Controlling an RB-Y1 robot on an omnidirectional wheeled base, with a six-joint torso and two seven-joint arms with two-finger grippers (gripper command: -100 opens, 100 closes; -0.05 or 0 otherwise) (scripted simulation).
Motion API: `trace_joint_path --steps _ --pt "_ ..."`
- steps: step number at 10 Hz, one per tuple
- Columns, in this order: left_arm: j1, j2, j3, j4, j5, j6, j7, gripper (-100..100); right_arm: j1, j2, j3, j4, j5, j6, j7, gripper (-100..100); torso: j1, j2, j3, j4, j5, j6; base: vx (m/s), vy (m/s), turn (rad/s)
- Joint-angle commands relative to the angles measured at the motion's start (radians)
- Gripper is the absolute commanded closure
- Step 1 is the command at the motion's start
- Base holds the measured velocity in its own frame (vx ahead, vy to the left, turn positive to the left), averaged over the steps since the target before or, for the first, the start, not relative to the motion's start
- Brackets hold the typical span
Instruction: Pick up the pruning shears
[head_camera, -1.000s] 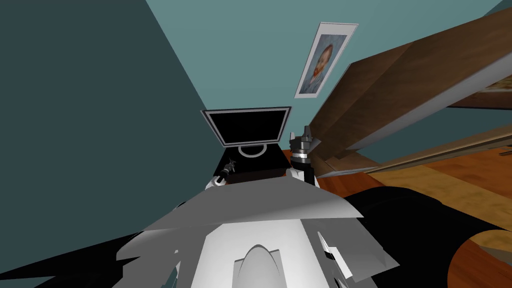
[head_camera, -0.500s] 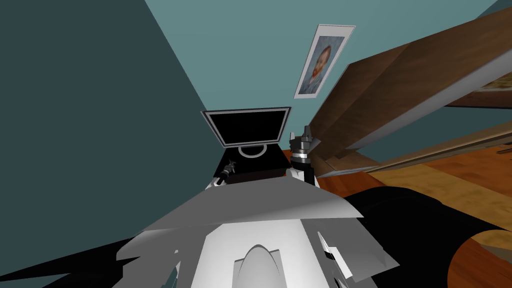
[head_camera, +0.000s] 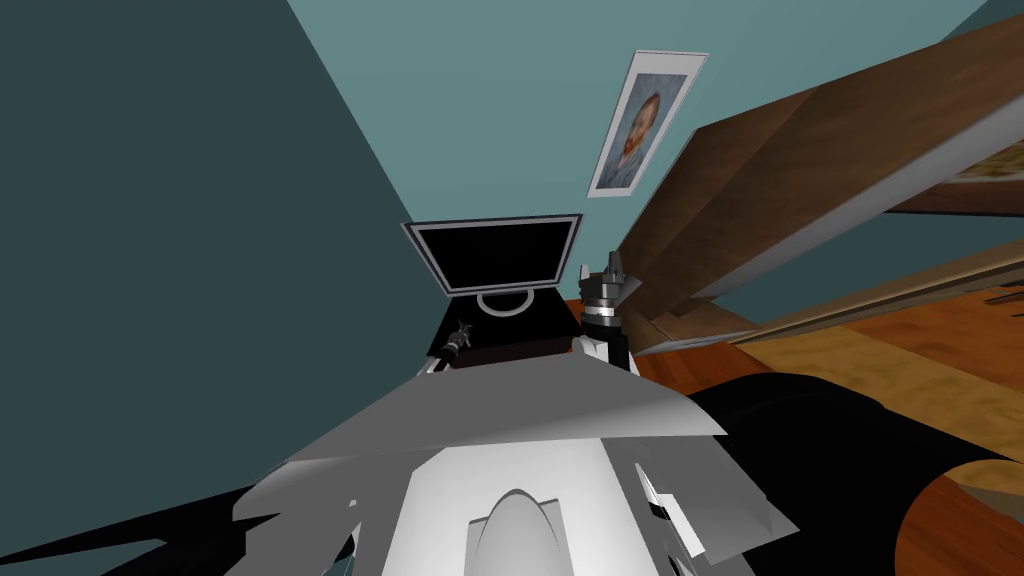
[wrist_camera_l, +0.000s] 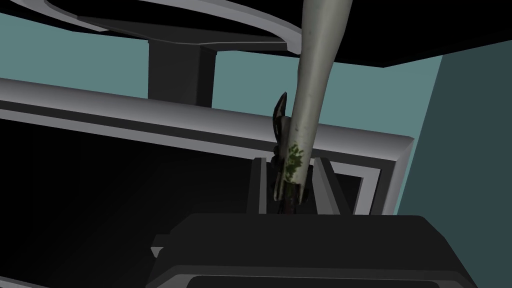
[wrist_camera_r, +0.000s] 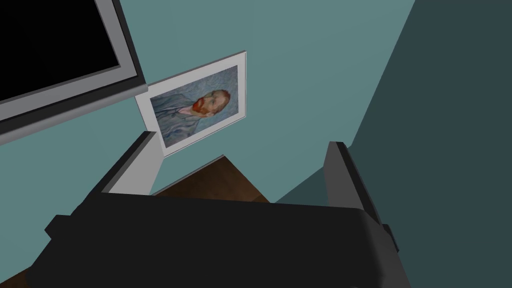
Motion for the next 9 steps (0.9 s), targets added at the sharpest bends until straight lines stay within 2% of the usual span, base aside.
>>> trace_joint_path --steps 1,2,3,4,5,6,7,8,9 --pt "0.044 -0.002 -0.016 -0.05 0.004 0.026 0.008 100 0.0 0.0 0.0 0.0 0.0 0.0 0.0 0 0.0 0.0 0.0 0.0 0.0 0.0 0.013 0.016 -0.031" --pt "0.044 -0.002 -0.016 -0.073 0.004 0.026 0.008 100 0.0 0.0 0.0 0.0 0.0 0.0 0.0 0 0.0 0.0 0.0 -0.001 0.0 0.0 0.009 0.016 -0.006" --pt "0.086 -0.004 -0.032 -0.103 0.008 0.051 0.014 100 0.0 0.0 0.0 0.0 0.0 0.0 0.0 0 0.0 0.0 0.0 0.0 0.0 0.0 0.019 0.021 -0.022" --pt "0.086 -0.004 -0.032 -0.136 0.008 0.051 0.014 100 0.0 0.0 0.0 0.0 0.0 0.0 0.0 0 0.001 0.0 0.0 -0.001 0.001 0.0 0.013 0.021 -0.011" --pt "0.086 -0.004 -0.032 -0.136 0.008 0.051 0.014 100 0.0 0.0 0.0 0.0 0.0 0.0 0.0 0 0.001 0.0 0.0 0.0 0.0 0.0 0.005 0.013 0.001" --pt "0.127 -0.007 -0.047 -0.176 0.012 0.076 0.02 100 0.0 0.0 0.0 0.0 0.0 0.0 0.0 0 0.0 0.0 0.0 0.0 0.0 0.0 0.011 0.018 -0.029" --pt "0.127 -0.007 -0.047 -0.2 0.012 0.076 0.02 100 0.0 0.0 0.0 0.0 0.0 0.0 0.0 0 0.001 0.001 0.0 0.0 0.0 0.0 0.008 0.017 -0.009" --pt "0.123 -0.004 -0.045 -0.181 0.012 0.069 0.019 100 0.0 0.0 0.0 0.0 0.0 0.0 0.0 0 0.0 0.001 0.0 0.0 0.0 0.0 0.003 0.006 0.0" --pt "0.124 -0.004 -0.045 -0.185 0.012 0.071 0.02 0 0.0 0.0 0.0 0.0 0.0 0.0 0.0 0 0.0 0.001 0.0 0.0 0.0 0.0 0.0 0.0 0.0"
